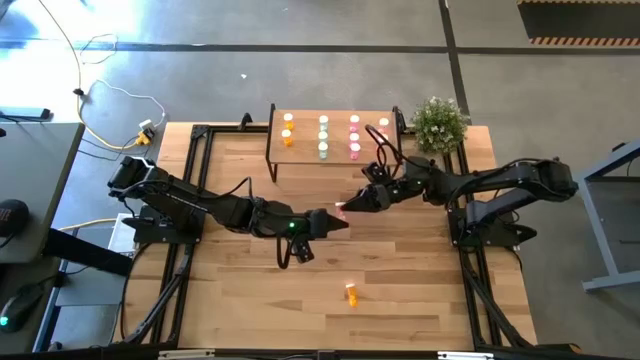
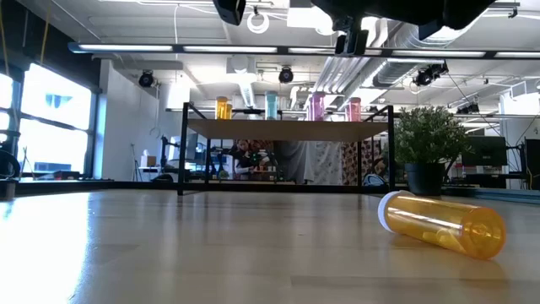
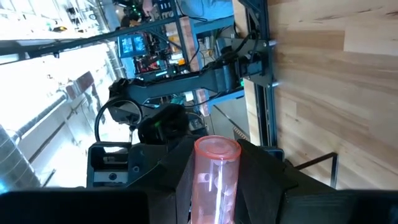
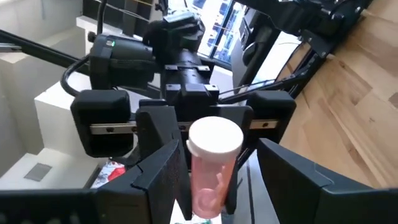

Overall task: Pick and place medicine bottles onto shelf by color
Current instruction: Put the pink pill bottle aligned with the other pink pill bottles

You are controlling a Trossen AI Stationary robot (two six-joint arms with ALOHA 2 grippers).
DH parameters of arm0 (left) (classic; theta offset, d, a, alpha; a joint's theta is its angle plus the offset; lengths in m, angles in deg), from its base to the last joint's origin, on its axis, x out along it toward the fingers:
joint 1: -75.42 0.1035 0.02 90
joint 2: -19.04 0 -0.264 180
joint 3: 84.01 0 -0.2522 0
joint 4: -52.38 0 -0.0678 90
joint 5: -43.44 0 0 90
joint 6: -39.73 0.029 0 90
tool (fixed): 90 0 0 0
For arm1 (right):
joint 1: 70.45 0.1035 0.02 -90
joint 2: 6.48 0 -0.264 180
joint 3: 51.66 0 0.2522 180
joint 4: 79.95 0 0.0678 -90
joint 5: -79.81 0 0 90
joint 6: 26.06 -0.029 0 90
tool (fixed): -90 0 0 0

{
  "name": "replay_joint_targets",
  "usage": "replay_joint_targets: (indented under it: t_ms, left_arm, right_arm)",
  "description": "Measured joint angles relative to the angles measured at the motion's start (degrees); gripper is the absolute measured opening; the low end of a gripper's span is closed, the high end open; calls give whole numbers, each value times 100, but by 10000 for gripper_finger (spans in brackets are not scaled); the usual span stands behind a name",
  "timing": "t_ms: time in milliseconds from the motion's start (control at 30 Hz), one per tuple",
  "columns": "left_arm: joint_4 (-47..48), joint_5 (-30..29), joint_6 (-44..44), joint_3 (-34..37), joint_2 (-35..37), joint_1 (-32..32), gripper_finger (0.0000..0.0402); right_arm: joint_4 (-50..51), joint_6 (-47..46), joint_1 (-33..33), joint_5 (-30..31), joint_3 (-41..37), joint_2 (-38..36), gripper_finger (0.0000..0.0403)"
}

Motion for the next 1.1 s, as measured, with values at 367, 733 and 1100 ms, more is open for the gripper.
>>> replay_joint_targets:
  t_ms: [367,733,1100]
  left_arm:
    - [-4,183,-2,0,0,107,103]
    - [-15,323,0,0,4,142,103]
    - [2,291,-42,0,4,133,104]
  right_arm:
    - [-287,-122,-2,-100,0,144,196]
    - [-283,-182,-7,-95,0,144,109]
    - [-257,-184,-7,-83,0,144,97]
